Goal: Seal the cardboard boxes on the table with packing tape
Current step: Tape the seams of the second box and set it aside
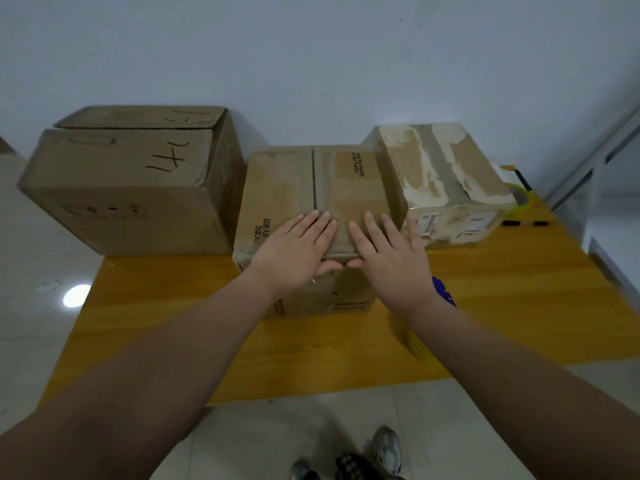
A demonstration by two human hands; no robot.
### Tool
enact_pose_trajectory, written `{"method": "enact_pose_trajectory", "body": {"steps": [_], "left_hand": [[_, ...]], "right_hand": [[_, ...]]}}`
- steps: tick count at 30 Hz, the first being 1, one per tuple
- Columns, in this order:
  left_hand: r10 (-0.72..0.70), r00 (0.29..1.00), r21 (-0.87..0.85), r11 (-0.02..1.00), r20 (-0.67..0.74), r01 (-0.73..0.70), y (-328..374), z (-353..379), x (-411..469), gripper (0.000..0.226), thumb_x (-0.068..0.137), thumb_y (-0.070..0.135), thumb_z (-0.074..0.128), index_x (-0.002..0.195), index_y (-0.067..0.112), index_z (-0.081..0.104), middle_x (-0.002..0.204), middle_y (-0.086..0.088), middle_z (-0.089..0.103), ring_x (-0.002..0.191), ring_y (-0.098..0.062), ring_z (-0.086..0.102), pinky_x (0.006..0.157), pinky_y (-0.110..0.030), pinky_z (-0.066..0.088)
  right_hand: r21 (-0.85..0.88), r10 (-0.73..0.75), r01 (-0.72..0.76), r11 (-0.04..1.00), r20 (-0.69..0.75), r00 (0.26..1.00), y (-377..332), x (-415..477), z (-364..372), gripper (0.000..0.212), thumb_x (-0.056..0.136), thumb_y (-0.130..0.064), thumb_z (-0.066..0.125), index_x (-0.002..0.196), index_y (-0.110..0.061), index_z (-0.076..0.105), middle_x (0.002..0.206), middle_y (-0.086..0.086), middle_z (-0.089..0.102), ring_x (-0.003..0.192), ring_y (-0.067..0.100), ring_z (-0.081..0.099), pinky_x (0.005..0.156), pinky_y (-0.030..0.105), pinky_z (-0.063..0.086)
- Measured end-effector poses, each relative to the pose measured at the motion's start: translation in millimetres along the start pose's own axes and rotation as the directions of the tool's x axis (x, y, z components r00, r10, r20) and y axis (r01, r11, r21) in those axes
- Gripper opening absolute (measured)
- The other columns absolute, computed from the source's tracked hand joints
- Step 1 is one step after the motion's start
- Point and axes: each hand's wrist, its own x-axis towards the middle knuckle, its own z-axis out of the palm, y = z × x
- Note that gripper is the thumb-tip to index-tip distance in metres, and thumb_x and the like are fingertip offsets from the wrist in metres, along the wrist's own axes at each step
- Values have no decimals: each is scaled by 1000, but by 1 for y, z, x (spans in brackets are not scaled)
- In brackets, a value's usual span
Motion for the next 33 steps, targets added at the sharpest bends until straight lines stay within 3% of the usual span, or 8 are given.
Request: {"method": "enact_pose_trajectory", "body": {"steps": [4, 6, 9, 11, 19, 25, 28, 33], "left_hand": [[-17, 999, 36, 999, 52, 15, 3, -1, -1, 81, 93, 61, 18, 150, 8, -5, 159, -11, -3, 147, -22, -1, 118, -34, 0], [-24, 999, 15, 1000, 43, 23, 3, -1, -1, 83, 92, 63, 17, 150, 8, -5, 159, -11, -4, 147, -22, -2, 118, -34, -1], [-48, 999, -47, 998, 15, 48, 4, -1, -3, 79, 92, 62, 11, 151, 11, -4, 159, -7, -4, 146, -19, -3, 118, -32, -2], [-61, 998, -48, 997, 20, 61, 5, 0, -3, 77, 93, 61, 10, 151, 12, -4, 159, -6, -4, 146, -18, -3, 117, -31, -3], [-98, 995, -119, 988, -12, 96, 11, -5, -5, 80, 90, 66, 9, 151, 15, 0, 159, -4, -2, 146, -17, -2, 118, -31, -3], [-22, 999, -178, 984, -42, 14, 52, -13, 31, 69, 98, 54, 11, 150, 12, -5, 159, -5, -8, 146, -17, -7, 117, -32, -6], [-58, 998, -91, 994, -26, 56, 60, -11, 41, 68, 100, 49, 16, 150, 7, -5, 159, -11, -7, 146, -20, -5, 116, -32, -6], [39, 999, -29, 999, -10, -39, 43, -7, 27, 68, 99, 50, 11, 150, 8, -5, 158, -10, -5, 146, -21, -3, 117, -35, -1]], "right_hand": [[12, -110, 110, 994, -41, 993, 8, 0, -3, 67, 92, -61, 23, 142, -22, 45, 149, 10, 40, 138, 33, 37, 113, 57, 13], [228, -74, 91, 969, -84, 994, 23, 0, -5, 70, 89, -70, 13, 145, -35, 37, 158, 2, 21, 145, 27, 18, 116, 52, 3], [772, 116, -87, 630, 17, 993, 42, -6, 3, 59, 91, -68, 19, 142, -45, 35, 160, -7, 6, 147, 20, 2, 116, 46, 5], [867, 116, -86, 490, 32, 993, 41, -10, 11, 53, 91, -58, 28, 142, -43, 36, 160, -3, 12, 146, 20, 10, 118, 46, 13], [735, 24, 1, 678, -23, 999, 36, -14, 31, 70, 92, -44, 51, 152, -28, 18, 157, -1, 23, 141, 21, 28, 110, 43, 35], [973, 140, -52, 226, 20, 990, 30, -9, 12, 43, 103, -29, 34, 146, -22, 37, 138, -19, 41, 117, -25, 36, 97, 1, 31], [967, 174, -73, 244, 30, 984, 22, -6, 14, 43, 104, -25, 33, 147, -25, 34, 137, -22, 38, 121, -19, 34, 96, -2, 27], [947, 238, -94, 308, 20, 971, 22, -7, 22, 43, 105, -32, 29, 147, -28, 35, 146, -7, 43, 128, 1, 37, 101, 20, 32]]}}
